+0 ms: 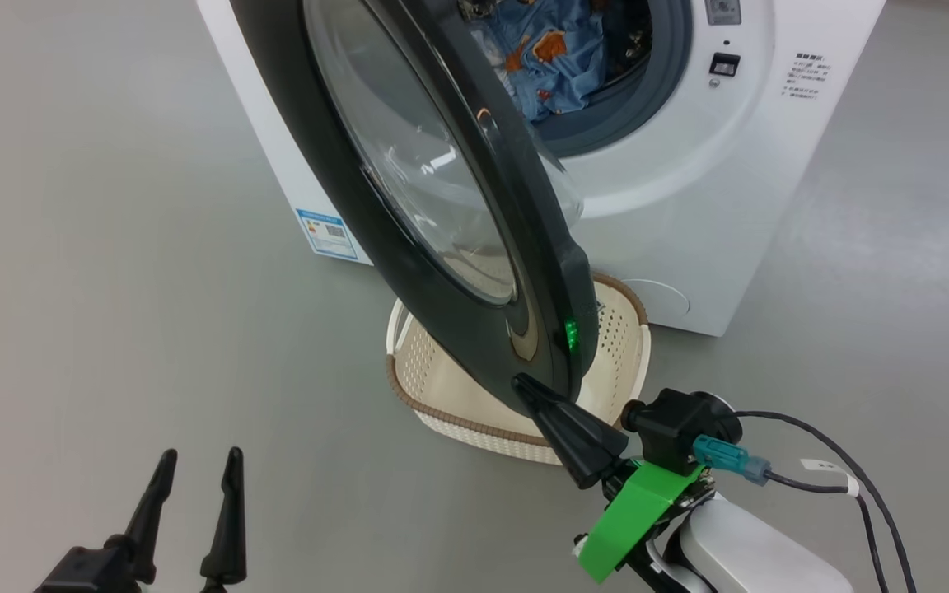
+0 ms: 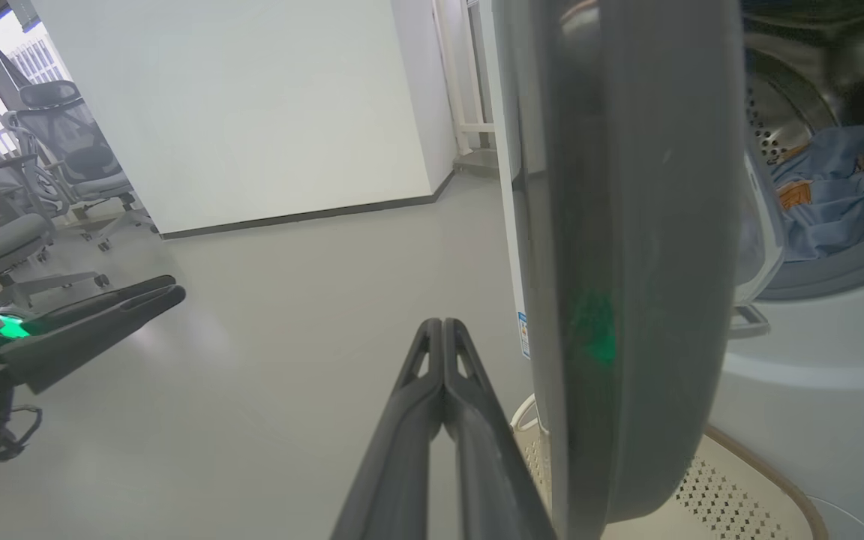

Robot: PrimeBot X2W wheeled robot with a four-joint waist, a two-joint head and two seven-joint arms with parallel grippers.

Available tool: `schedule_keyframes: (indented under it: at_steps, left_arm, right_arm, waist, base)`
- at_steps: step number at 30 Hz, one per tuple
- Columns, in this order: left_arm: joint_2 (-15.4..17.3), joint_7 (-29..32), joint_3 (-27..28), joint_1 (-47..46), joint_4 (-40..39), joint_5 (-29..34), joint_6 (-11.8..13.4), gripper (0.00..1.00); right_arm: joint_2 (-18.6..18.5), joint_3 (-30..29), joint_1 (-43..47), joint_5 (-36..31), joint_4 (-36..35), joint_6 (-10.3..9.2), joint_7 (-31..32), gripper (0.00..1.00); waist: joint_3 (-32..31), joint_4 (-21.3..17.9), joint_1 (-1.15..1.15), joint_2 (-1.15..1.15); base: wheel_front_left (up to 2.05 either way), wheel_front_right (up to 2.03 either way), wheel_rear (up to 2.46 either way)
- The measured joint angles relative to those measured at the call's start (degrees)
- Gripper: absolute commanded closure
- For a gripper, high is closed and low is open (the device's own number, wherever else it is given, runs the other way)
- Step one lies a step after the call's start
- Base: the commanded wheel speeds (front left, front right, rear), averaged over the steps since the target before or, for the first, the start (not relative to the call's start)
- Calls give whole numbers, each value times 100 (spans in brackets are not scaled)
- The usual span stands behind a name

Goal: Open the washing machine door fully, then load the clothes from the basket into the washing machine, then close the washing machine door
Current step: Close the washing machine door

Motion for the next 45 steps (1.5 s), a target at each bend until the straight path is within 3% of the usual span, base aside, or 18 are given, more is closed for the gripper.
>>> schedule_keyframes:
  at_steps: [19,33,45]
  left_arm:
    - [-157,-10,-38,-359,-78,-4,0,0]
    - [-321,-24,-166,-741,-225,-2,0,0]
    - [-467,-24,-346,-1073,-350,-2,0,0]
  right_arm:
    - [-85,-509,-341,-40,183,29,1,100]
    - [-479,-1306,-1037,-202,151,27,0,100]
    - [-731,-1811,-1689,-372,196,29,0,100]
  waist:
    - [528,-3,0,0]
    - [1036,-99,0,0]
    - [1407,76,0,0]
  base:
    - [0,0,0]
    - [0,0,0]
    - [0,0,0]
